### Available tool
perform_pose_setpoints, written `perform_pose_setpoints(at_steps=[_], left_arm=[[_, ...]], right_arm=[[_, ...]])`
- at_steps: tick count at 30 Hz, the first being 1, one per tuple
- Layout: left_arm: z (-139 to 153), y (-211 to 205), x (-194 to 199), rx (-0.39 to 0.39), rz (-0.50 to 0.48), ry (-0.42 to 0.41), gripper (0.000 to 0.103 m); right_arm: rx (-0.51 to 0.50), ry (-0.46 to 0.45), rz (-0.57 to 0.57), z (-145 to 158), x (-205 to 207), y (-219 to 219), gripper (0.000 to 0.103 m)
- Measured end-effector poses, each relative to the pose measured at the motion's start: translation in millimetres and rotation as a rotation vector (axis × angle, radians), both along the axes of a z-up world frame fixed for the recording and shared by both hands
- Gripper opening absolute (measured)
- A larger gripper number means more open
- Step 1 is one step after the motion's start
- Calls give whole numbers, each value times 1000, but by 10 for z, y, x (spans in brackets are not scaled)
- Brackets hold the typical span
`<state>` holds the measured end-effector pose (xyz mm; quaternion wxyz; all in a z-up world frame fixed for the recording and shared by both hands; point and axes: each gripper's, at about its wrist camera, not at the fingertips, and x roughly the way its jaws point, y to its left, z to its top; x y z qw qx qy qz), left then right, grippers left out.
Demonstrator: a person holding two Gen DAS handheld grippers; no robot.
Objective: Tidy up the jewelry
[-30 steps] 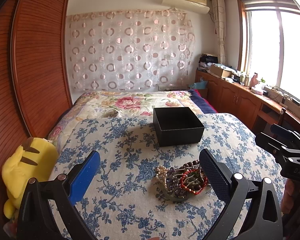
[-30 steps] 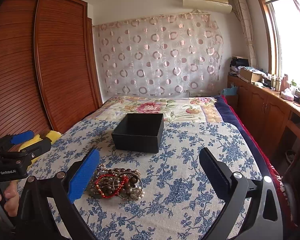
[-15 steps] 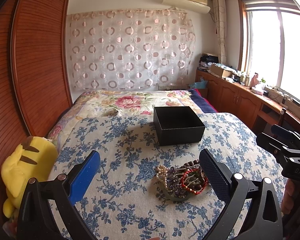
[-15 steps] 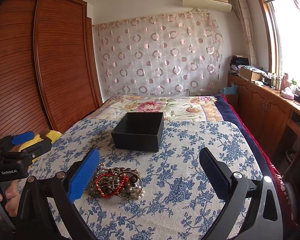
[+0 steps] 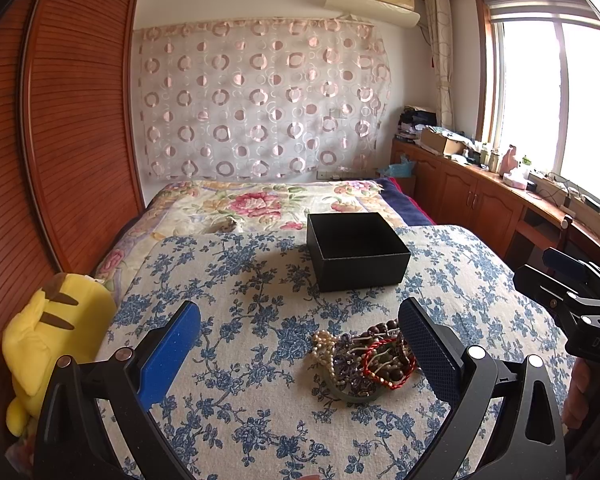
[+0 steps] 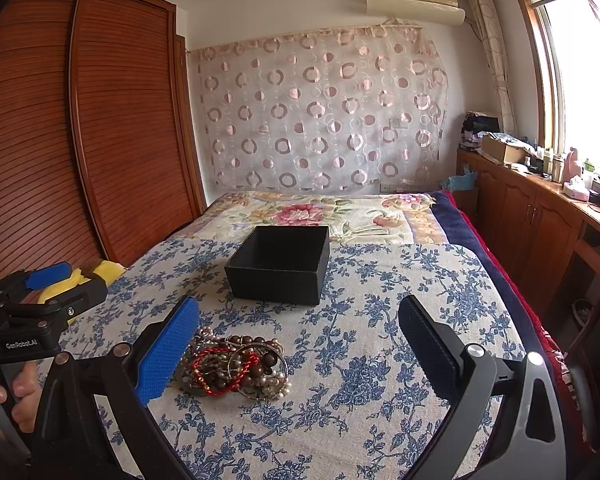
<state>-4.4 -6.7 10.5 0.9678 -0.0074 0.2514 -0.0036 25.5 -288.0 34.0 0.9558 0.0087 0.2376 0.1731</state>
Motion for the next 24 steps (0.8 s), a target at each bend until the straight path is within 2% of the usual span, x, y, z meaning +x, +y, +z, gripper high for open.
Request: perform_pose_setpoints(at_steps=[24], left_arm=[[2,-7,-3,-3,-2,1,96]], right_arm=[[1,-2,2,-26,9,-2,101]])
